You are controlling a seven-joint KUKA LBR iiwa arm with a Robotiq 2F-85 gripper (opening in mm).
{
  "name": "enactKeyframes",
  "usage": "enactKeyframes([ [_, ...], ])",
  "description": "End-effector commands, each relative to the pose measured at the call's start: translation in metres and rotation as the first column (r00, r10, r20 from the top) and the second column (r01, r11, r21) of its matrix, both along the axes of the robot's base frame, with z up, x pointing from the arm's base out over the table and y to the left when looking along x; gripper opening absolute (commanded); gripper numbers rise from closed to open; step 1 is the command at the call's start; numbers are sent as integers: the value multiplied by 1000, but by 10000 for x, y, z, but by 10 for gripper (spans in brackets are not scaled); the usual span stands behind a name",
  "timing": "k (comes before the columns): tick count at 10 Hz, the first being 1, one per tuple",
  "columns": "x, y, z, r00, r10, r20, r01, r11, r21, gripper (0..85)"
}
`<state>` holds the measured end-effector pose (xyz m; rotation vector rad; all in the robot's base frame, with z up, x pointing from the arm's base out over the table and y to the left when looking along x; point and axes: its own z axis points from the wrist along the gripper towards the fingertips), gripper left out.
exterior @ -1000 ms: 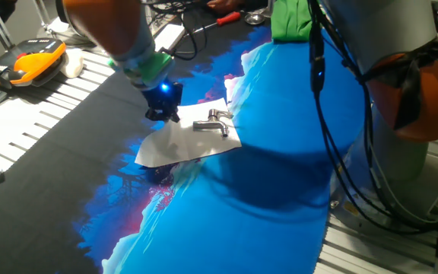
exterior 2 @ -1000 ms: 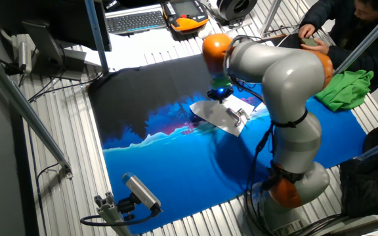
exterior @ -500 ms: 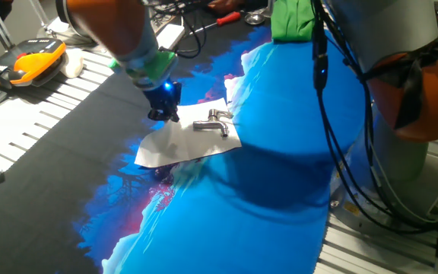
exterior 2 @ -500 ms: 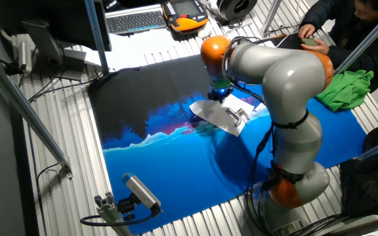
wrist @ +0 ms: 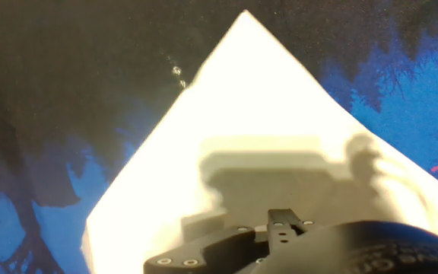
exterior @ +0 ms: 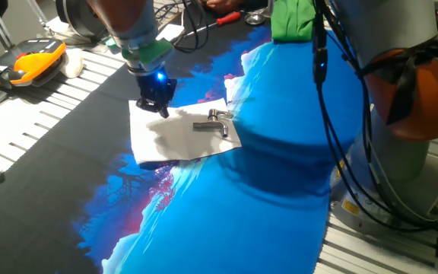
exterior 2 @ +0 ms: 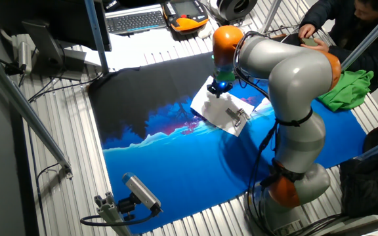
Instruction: Unfold a piece of paper
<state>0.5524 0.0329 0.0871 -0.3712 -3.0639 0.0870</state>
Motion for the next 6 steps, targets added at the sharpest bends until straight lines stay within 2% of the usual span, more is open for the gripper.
enactKeyframes([
  [1,5,-2,-3,1000,-1,0,1,1000,0,0],
  [5,-32,-57,17,998,62,7,-62,998,11,0],
  [6,-58,-116,50,997,71,10,-71,997,43,0],
])
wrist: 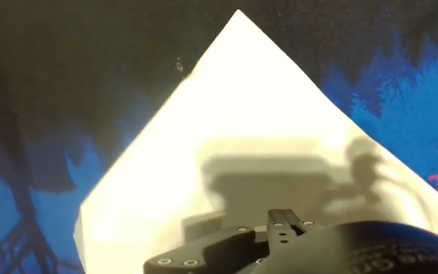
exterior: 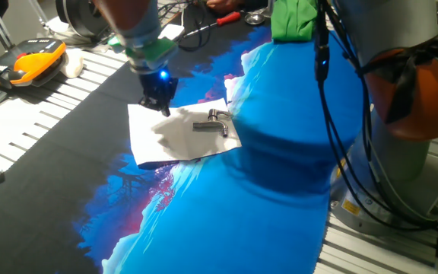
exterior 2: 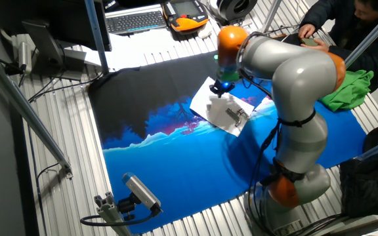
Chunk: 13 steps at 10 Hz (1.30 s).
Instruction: Unfold a piece of paper
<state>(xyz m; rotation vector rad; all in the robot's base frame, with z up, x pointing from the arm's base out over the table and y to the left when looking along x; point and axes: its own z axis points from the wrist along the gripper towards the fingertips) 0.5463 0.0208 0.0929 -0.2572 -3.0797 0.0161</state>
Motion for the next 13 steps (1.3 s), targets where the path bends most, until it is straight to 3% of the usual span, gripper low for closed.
enactKeyframes([
  [1,-14,-52,32,1000,4,-3,-4,1000,25,0],
  [7,-286,-183,149,998,60,4,-60,997,41,0],
  [10,-280,-191,148,998,66,7,-66,997,28,0],
  [11,-232,-203,143,998,66,8,-67,997,26,0],
  [12,-116,-236,139,992,127,-6,-127,992,-1,0],
  [13,-3,-209,119,979,197,-44,-201,974,-108,0],
])
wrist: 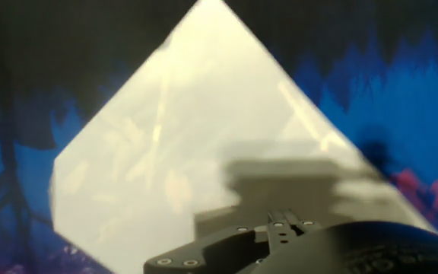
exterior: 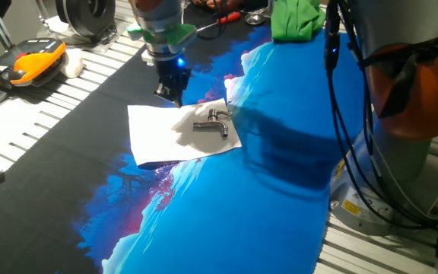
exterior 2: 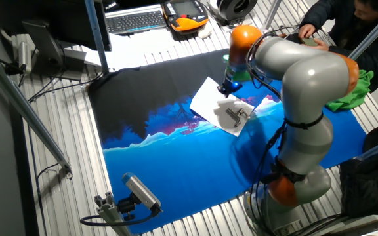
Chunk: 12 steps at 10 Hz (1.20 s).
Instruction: Unfold a piece of paper
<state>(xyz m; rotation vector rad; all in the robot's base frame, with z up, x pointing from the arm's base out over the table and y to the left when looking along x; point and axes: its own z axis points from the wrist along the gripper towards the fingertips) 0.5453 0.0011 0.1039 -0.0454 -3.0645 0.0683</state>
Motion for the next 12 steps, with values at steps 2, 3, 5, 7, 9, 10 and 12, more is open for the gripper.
enactKeyframes([
  [2,134,71,-42,1000,-8,-5,8,1000,-21,0],
  [3,143,80,-48,1000,-15,-4,15,1000,-12,0],
  [5,145,164,-76,999,-33,1,33,999,-11,0],
  [7,164,221,-104,999,-34,-1,34,999,-18,0],
  [9,124,202,-90,1000,-29,5,29,999,-26,0],
  [10,85,172,-69,1000,-24,5,24,999,-29,0],
  [12,-43,86,-40,1000,-14,5,14,1000,-25,0],
])
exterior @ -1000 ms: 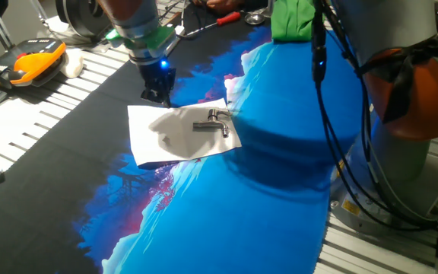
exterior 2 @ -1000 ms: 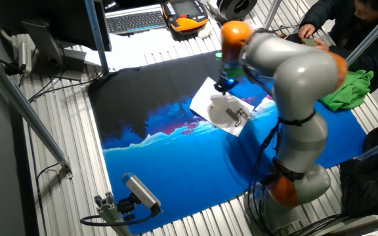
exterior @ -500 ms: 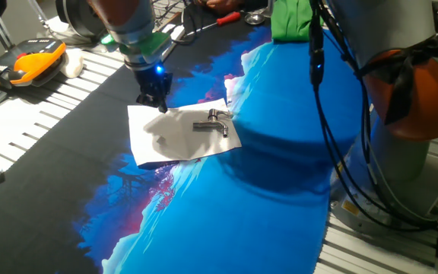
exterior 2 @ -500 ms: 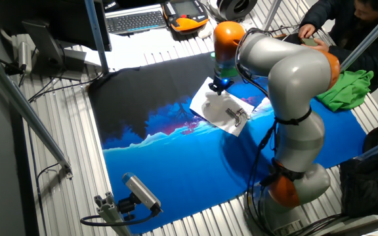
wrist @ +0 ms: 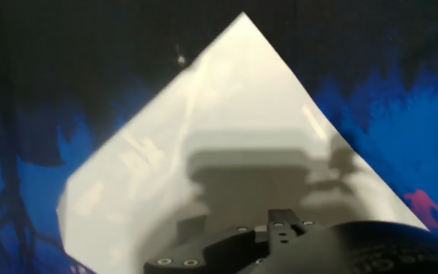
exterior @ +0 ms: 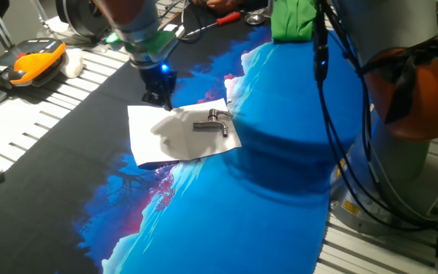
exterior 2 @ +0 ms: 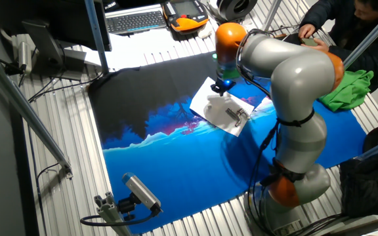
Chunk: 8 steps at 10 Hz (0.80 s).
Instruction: Unfold a piece of paper
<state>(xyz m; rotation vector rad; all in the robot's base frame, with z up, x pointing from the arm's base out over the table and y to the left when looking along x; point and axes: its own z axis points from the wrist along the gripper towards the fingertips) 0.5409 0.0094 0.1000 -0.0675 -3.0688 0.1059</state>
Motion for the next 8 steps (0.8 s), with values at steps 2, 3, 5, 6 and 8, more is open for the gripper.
enactKeyframes([
  [2,-121,-88,13,1000,26,3,-26,1000,-6,0],
  [3,-189,-136,16,999,32,3,-32,999,-5,0],
  [5,-222,-164,23,999,41,1,-41,999,-5,0],
  [6,-221,-170,20,999,44,2,-44,999,-5,0],
  [8,-240,-204,28,999,52,13,-52,999,-8,0],
])
